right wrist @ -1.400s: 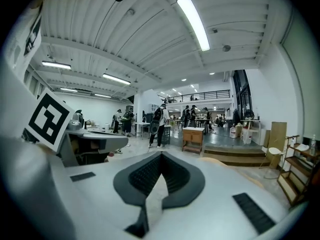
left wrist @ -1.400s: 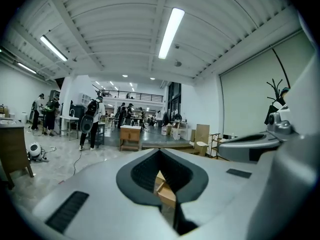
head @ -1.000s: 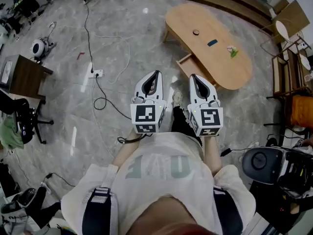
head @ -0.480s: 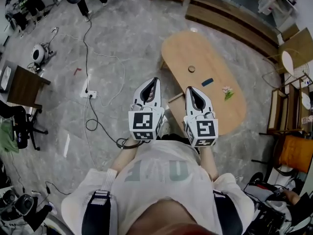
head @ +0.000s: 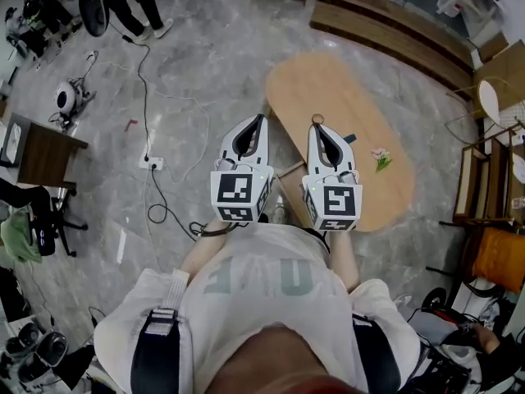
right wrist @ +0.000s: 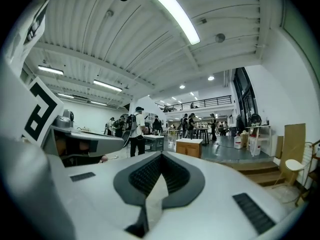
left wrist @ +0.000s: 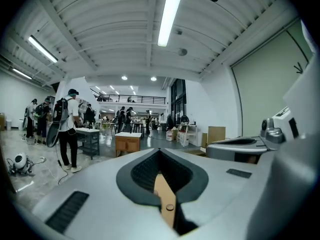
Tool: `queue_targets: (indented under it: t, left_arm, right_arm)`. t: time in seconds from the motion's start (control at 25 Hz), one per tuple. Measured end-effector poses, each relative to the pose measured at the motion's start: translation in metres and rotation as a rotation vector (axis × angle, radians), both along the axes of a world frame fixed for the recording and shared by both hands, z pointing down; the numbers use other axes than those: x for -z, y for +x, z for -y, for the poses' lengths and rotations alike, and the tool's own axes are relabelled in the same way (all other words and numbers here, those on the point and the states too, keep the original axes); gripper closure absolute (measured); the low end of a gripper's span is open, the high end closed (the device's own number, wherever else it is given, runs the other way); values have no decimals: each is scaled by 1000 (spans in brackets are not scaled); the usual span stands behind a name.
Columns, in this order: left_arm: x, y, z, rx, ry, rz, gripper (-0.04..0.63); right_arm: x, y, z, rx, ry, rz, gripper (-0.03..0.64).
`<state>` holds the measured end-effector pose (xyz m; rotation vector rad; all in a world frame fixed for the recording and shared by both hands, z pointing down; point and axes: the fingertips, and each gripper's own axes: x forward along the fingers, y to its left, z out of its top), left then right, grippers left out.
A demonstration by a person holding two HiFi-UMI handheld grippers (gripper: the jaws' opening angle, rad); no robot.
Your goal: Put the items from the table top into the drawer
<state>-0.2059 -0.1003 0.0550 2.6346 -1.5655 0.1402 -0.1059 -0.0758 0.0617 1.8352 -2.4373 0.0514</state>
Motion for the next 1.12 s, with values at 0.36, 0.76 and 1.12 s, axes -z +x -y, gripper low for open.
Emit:
queue_targets:
  t: [0.36, 0.76, 1.12]
  left_arm:
    - [7, 16, 35, -48, 7, -49, 591]
    - [-9, 44, 61, -197, -22, 41, 591]
    - [-61, 142, 85, -442, -68, 91, 591]
  right_arm:
    - [3, 16, 24, -67, -3, -26, 612]
    - [-4, 47, 38, -227, -35, 12, 612]
    - [-58, 126, 32, -454, -87, 74, 612]
